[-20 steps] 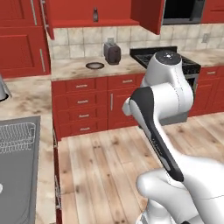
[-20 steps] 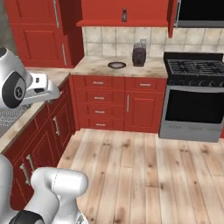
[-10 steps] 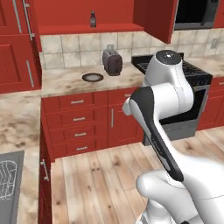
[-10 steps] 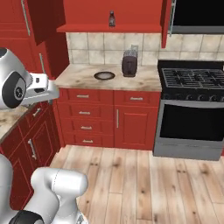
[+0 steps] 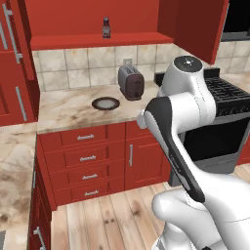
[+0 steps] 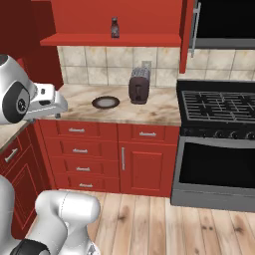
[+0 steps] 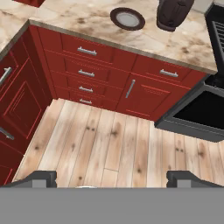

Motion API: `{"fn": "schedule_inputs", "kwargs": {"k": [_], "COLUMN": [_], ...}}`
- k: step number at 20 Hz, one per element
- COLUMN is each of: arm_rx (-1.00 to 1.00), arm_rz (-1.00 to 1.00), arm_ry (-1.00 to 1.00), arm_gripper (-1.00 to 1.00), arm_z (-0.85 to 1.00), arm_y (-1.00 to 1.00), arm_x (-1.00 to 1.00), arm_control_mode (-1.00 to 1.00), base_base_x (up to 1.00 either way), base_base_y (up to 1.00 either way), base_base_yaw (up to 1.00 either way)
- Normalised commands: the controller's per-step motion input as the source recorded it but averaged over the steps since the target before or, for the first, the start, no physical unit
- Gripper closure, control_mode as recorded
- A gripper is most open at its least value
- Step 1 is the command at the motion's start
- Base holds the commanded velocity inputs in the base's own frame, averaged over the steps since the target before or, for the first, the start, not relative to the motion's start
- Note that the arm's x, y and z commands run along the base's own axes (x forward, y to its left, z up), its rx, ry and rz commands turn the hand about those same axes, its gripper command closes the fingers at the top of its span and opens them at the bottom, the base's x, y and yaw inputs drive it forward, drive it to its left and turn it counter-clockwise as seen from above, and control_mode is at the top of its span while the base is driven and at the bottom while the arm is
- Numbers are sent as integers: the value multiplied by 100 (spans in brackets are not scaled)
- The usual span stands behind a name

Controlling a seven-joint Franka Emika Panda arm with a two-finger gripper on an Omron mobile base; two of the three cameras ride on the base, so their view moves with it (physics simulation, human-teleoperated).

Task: Move the hot dog bun to the plate on the dining table and place the condiment next to that plate. Then navigate to the fridge and take the sausage and place it on the plate as well.

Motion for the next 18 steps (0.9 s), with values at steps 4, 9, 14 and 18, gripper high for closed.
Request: {"fn": "schedule_inputs", "kwargs": {"k": [4,9,14,18], "arm_rx": [0,0,0,0], "arm_rz": [0,0,0,0], "arm_ry": [0,0,0,0], "arm_gripper": [-100,-100,-100,-100], "arm_z": [0,0,0,0], "arm_y": [0,0,0,0], "arm_x": [0,0,0,0], "arm_control_mode": [100,100,100,100], "base_base_x": [100,100,100,70], "base_base_y": [-24,-19,-17,-12], "base_base_yaw": [0,2,7,12]}}
